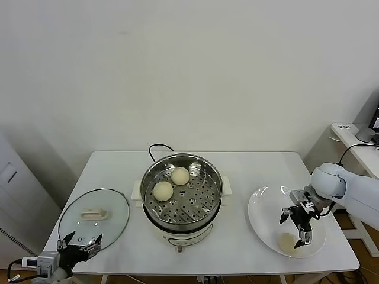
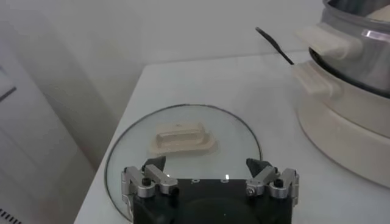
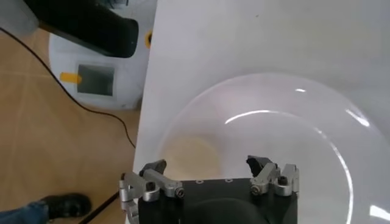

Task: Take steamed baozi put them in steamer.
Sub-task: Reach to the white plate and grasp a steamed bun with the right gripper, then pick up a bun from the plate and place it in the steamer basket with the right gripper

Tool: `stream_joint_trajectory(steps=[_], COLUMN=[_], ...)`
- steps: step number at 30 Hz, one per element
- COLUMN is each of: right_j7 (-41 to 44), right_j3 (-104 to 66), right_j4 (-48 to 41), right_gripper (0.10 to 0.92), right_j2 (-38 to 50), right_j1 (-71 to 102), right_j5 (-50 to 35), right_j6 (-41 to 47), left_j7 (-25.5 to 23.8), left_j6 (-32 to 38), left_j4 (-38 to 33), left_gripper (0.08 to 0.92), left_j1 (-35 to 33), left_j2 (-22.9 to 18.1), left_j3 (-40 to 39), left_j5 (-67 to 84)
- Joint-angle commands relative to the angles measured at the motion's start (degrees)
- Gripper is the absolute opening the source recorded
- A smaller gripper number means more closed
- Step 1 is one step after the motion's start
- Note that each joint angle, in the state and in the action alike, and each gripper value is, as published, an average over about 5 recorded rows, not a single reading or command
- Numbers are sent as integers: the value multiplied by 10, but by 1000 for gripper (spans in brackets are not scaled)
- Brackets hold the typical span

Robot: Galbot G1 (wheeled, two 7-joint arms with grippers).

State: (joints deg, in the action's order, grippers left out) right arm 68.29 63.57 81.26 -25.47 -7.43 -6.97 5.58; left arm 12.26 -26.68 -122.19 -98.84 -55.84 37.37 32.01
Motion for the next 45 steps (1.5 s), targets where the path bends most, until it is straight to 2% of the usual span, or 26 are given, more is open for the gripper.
stream_joint_trajectory(steps=[1,6,13,17,25,32,39,45], right_j7=[3,-3,5,4,6,22,22,17], right_j3=[-28,-45,-53,-64,-62,41,91,70], right_j4=[-6,-11,-11,-13,-1,25,30,14], right_gripper=[798,719,546,481,439,419,416,416], right_j2=[1,-1,1,2,10,17,-45,-136], right_j1=[37,52,64,74,48,-165,-314,-364], right_j5=[16,22,26,27,16,-35,-99,-124], right_j6=[0,8,14,15,13,4,-16,-84], left_j7=[0,0,0,1,3,3,3,4], left_j6=[0,0,-1,-2,-5,-5,-7,-8], left_j4=[0,0,-3,-4,-8,-9,-9,-5], left_gripper=[823,823,823,823,823,823,823,823], left_j1=[1,1,0,0,1,2,6,13], left_j2=[0,1,0,1,1,3,4,7], left_j3=[-2,-2,-2,-3,-5,-6,-8,-14], left_j5=[-1,-2,-3,-3,-3,-3,-3,-3])
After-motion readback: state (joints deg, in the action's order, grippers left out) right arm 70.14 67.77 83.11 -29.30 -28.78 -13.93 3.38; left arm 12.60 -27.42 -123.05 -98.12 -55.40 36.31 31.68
